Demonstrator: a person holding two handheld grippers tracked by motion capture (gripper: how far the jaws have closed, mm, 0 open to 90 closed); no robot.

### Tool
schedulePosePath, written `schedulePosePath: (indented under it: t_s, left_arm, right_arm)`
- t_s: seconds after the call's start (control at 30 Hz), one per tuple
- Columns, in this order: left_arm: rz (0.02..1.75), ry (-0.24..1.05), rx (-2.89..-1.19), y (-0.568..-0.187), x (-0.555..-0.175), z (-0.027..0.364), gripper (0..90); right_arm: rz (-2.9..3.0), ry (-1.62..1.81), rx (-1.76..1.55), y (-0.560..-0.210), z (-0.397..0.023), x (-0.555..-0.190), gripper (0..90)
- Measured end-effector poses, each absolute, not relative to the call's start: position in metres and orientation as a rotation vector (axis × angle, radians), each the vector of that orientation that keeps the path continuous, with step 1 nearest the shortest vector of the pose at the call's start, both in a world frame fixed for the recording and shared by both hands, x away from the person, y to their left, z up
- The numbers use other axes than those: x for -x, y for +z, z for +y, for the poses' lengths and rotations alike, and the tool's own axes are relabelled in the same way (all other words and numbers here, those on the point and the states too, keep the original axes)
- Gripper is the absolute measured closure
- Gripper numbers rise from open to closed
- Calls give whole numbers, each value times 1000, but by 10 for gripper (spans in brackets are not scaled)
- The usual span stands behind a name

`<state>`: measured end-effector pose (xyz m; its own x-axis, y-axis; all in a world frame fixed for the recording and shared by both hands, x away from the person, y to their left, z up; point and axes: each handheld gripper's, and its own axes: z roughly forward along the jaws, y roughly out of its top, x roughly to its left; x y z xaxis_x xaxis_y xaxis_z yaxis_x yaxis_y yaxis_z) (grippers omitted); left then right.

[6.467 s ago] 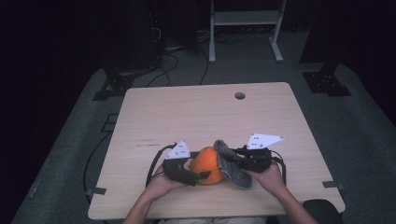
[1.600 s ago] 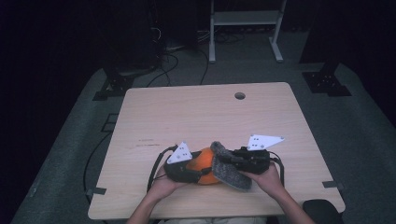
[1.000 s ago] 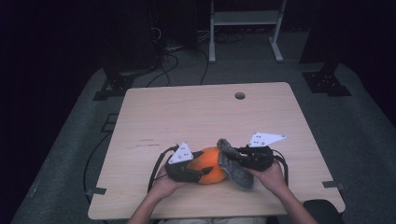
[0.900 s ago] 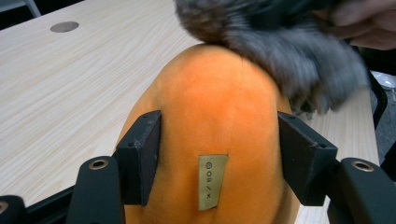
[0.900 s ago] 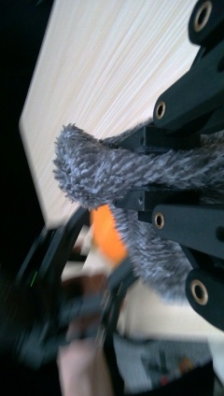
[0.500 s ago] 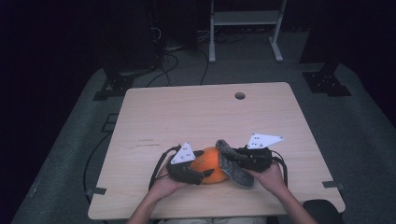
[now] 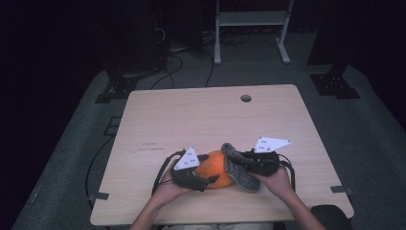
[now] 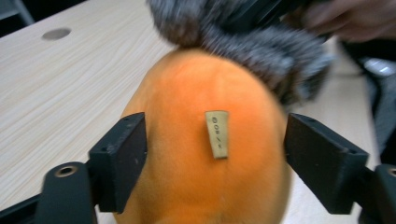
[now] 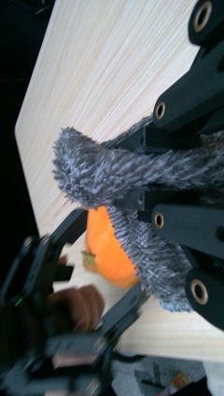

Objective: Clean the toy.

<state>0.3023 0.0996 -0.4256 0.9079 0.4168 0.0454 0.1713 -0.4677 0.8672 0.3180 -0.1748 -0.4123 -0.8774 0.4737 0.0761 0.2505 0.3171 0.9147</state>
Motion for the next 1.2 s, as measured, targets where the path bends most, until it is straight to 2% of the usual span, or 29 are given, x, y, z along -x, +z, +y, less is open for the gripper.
schedulePosePath:
  t_s: [0.07,0.17,0.23,0.3,0.47,0.57,0.67,0.87,1.07,1.2]
  left_arm:
    - [430,332,-2075,-428,-302,98,238]
    - [422,345,-2078,-425,-300,99,372]
    - [409,299,-2052,-422,-300,104,435]
    - [415,242,-2015,-418,-302,110,455]
    - [436,211,-2011,-419,-305,114,454]
    - [458,242,-2019,-419,-306,113,450]
    - [455,254,-2031,-420,-306,113,448]
    - [476,233,-2011,-422,-310,118,434]
    - [460,266,-2029,-422,-308,111,425]
    - [470,257,-2019,-423,-309,113,418]
  right_arm:
    - [2371,1623,-634,-409,-171,-314,768]
    - [2376,1641,-572,-407,-163,-307,768]
    - [2379,1663,-582,-406,-164,-308,769]
    - [2376,1657,-607,-407,-170,-311,770]
    - [2413,1611,-697,-415,-175,-319,770]
    - [2409,1699,-624,-408,-168,-312,770]
    - [2432,1646,-577,-409,-160,-308,770]
    - [2440,1527,-738,-421,-178,-323,770]
    - [2423,1586,-631,-412,-166,-314,769]
    - [2432,1542,-725,-420,-175,-324,769]
